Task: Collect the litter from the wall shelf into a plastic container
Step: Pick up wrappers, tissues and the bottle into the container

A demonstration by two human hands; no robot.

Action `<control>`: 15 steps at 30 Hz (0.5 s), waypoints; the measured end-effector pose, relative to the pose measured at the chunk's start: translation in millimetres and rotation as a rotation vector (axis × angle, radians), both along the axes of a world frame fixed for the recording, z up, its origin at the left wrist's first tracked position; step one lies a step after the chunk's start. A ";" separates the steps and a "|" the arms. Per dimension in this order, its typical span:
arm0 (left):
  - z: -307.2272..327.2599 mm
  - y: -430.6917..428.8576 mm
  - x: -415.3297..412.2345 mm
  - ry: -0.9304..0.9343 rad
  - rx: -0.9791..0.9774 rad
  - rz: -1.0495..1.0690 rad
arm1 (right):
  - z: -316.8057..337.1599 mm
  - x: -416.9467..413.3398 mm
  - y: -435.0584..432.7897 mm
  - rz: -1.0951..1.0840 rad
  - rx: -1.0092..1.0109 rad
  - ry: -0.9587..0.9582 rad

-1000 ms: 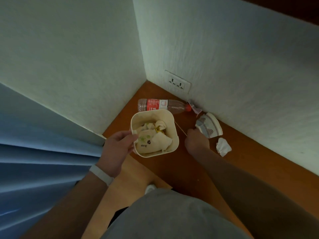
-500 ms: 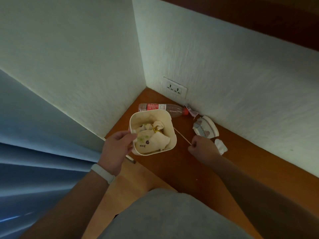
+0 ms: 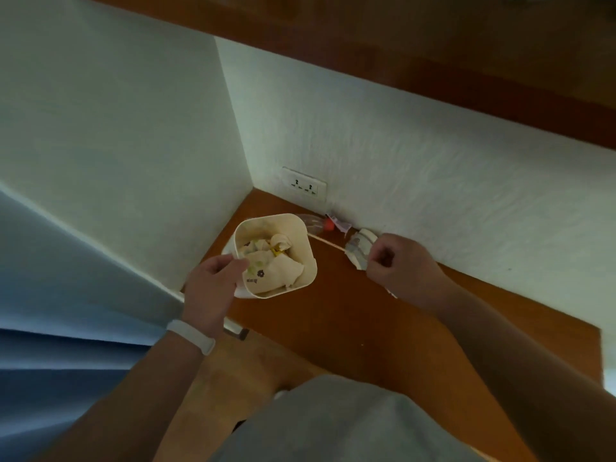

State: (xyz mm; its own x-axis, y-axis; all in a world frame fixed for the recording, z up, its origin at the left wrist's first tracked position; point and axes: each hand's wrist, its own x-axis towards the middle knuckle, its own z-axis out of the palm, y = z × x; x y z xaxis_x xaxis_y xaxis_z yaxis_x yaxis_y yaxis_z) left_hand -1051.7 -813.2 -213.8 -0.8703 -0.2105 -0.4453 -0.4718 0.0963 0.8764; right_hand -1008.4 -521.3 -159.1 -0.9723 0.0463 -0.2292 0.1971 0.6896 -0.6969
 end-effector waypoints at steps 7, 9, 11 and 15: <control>-1.3 29.3 -3.6 0.015 0.041 -0.022 | 9.0 -0.9 -3.8 0.098 0.179 -0.065; -2.1 35.1 -3.3 0.007 0.041 -0.032 | 6.3 -3.4 -6.2 0.108 0.219 -0.060; -2.3 40.7 -3.2 -0.001 0.049 -0.025 | 1.7 -7.4 -9.1 0.128 0.255 -0.069; 1.7 51.4 -0.3 0.010 0.056 -0.033 | -10.9 -17.8 -15.0 0.211 0.334 -0.113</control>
